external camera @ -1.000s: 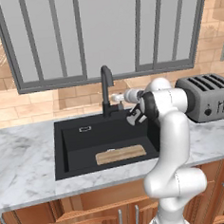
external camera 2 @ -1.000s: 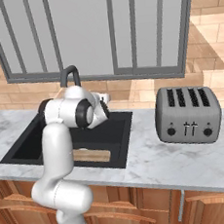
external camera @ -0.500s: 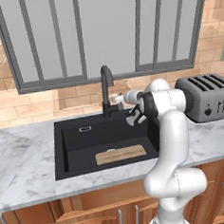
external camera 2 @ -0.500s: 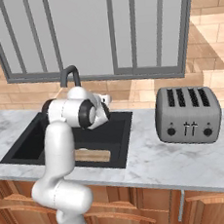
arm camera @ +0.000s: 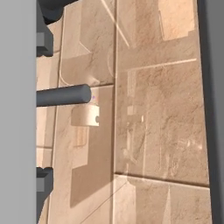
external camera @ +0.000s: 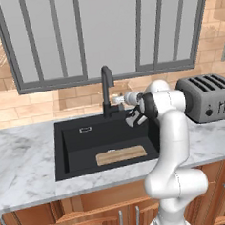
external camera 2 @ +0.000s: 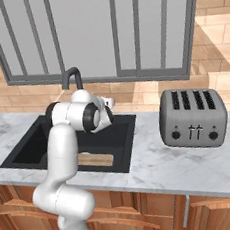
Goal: Turn on the sink faucet with hot water and rinse the cutting board for ten seconds, then turn off the faucet. Push the cutting board to reach the water if necessary.
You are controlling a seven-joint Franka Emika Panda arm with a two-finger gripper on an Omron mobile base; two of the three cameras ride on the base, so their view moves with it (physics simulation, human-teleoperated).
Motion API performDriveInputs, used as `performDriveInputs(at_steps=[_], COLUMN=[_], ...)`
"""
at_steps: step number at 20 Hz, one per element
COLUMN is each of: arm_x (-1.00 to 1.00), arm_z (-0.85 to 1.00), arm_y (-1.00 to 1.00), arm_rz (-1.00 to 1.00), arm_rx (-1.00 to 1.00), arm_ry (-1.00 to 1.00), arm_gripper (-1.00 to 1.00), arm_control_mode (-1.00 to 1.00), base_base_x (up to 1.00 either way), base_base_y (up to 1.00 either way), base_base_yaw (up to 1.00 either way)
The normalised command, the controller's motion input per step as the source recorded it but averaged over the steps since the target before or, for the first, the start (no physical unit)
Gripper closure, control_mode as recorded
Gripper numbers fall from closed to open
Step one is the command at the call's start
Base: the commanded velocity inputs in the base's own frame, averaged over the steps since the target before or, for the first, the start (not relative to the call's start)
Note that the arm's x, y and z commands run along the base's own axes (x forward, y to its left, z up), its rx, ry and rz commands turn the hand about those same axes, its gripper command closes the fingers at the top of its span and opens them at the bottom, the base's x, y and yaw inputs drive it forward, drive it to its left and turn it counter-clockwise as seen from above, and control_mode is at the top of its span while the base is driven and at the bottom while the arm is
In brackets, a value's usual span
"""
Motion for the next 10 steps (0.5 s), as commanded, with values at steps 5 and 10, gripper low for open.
performDriveInputs(at_steps=[5,10], arm_x=[0.08,0.08], arm_z=[-0.02,-0.02], arm_y=[0.03,0.04], arm_rz=[0.0,0.0], arm_rx=[0.0,0.0], arm_ry=[0.0,0.0], arm_gripper=[-1.0,-1.0], arm_control_mode=[-1.0,-1.0], base_base_x=[0.0,0.0], base_base_y=[0.0,0.0], base_base_yaw=[0.0,0.0])
